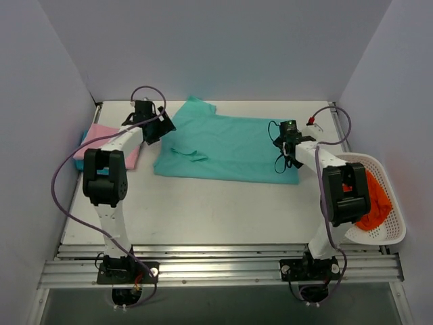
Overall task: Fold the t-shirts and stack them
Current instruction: Fold the tshirt
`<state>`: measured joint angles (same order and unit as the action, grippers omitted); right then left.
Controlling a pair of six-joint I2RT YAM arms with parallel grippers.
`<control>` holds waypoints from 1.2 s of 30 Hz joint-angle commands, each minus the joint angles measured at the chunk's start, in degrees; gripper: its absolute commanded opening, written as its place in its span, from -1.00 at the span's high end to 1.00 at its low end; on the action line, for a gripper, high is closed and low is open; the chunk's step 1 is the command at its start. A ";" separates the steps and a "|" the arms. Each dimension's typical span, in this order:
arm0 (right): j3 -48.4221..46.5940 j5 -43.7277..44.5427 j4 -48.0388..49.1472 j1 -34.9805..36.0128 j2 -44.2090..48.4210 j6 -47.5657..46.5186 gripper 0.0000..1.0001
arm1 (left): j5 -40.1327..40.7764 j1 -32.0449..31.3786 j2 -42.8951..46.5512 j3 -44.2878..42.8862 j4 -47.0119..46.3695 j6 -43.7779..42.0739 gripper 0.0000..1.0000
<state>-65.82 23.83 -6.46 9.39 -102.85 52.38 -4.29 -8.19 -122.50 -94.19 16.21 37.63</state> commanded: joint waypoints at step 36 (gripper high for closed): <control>-37.52 -6.43 0.13 37.46 -27.57 -4.30 1.00 | 5.61 0.45 45.42 41.54 -11.72 0.26 -0.88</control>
<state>-99.96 16.49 -4.43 47.75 -128.42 47.90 1.65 -8.03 -77.28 -52.90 7.68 38.68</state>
